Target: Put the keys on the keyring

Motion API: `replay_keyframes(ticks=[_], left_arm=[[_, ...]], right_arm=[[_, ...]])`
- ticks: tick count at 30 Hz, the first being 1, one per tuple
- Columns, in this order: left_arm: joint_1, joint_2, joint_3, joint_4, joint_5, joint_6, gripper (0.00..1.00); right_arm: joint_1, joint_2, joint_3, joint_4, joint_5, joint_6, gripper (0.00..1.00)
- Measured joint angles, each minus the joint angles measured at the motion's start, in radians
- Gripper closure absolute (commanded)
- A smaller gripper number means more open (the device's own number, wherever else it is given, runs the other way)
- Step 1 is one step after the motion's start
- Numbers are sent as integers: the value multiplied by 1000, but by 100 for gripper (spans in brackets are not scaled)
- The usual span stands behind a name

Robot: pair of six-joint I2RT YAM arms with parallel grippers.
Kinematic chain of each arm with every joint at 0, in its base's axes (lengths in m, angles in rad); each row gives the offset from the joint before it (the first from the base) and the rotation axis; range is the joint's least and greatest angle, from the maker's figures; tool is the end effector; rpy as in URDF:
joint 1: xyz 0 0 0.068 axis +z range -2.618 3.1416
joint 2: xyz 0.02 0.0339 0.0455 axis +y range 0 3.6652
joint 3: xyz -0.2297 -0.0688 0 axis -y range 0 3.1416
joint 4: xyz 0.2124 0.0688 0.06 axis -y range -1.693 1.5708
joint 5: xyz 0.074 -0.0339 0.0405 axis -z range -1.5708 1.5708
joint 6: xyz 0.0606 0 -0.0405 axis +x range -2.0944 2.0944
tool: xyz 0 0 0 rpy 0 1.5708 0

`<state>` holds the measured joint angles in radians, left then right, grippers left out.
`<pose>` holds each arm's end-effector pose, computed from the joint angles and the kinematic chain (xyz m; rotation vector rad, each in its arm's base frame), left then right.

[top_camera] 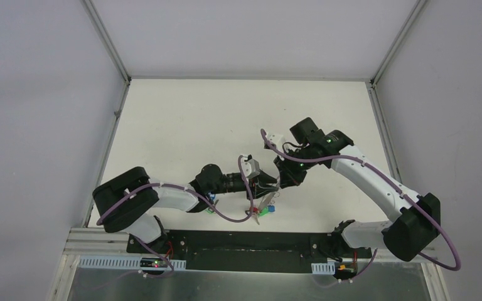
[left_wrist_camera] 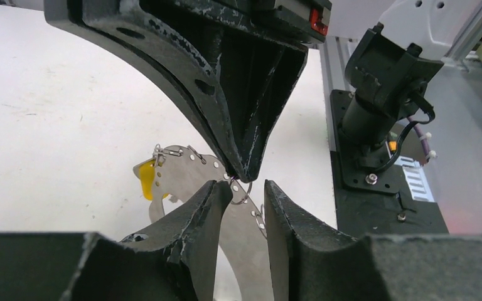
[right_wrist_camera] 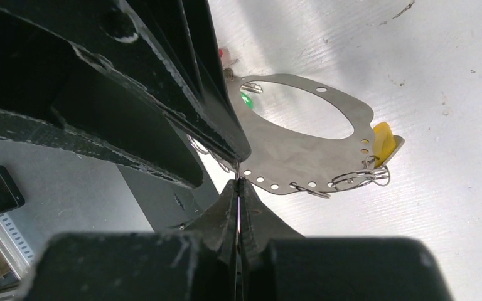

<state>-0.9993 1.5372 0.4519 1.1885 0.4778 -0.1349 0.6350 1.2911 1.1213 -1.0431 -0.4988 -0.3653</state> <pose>0.1343 -0.2603 0.1964 1.0345 1.2382 -1.2479 0.1604 0.1542 0.2384 -1.4340 2.3590 0.7631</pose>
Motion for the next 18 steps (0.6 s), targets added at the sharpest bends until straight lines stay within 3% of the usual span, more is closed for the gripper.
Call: replay_keyframes(ticks=[8,18], left_arm=[[0,-93,10,-178,9,77,64],[0,-26,62,-198,64,70,82]], right_arm=[[8,-8,-2,0,-8,-5,100],[12,-34,-7,-1,-10,-16,100]])
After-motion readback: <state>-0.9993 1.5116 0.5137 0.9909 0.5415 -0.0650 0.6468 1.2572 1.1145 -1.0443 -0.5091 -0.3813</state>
